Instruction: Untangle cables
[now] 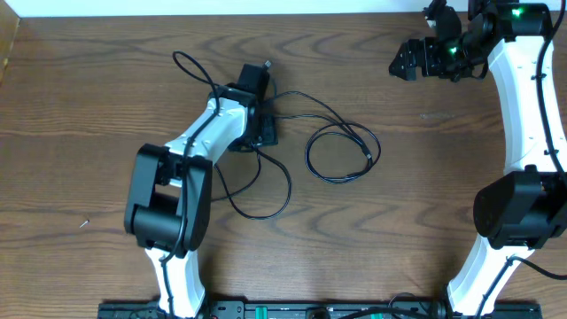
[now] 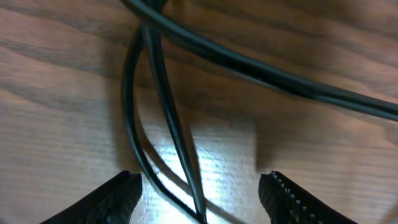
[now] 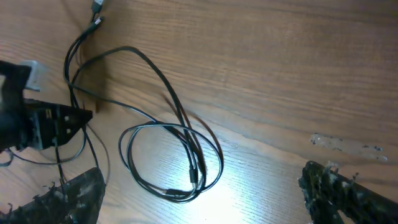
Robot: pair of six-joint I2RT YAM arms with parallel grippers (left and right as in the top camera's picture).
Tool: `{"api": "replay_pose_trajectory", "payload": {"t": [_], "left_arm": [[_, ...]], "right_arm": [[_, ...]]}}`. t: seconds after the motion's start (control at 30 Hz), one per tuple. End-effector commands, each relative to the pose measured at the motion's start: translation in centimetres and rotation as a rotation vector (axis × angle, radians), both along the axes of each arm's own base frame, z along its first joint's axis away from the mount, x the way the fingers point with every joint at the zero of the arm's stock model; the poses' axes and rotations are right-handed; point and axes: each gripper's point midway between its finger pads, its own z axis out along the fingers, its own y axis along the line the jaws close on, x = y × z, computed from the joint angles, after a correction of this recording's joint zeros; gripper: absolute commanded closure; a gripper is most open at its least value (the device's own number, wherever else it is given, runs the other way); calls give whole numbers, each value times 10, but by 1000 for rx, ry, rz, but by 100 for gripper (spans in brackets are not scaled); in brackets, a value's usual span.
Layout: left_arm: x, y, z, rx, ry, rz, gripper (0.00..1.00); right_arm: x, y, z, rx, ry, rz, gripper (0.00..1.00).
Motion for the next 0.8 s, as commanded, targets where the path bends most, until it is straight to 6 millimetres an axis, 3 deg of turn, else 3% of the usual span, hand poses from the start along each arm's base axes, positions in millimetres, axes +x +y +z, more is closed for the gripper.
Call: {"api": "replay_pose_trajectory", "payload": {"t": [0.0,0.43,0.53,0.63,0.77], "left_arm": [[-2,8,-12,45,18,16,34],[-3,11,-23,65,38,17,47],[-3,11,-24,64,37,17,61],[-3,11,-24,64,34,17,92],[5,9,-11,65,-3,-48,93]], "right_arm": [[-4,8,4,-4,-11,26,3],[-4,8,4,-4,-11,26,3],[-4,8,4,-4,-11,26,3],[-4,8,4,-4,-12,26,3],[-3,8,5,-4,-15,26,3]]}}
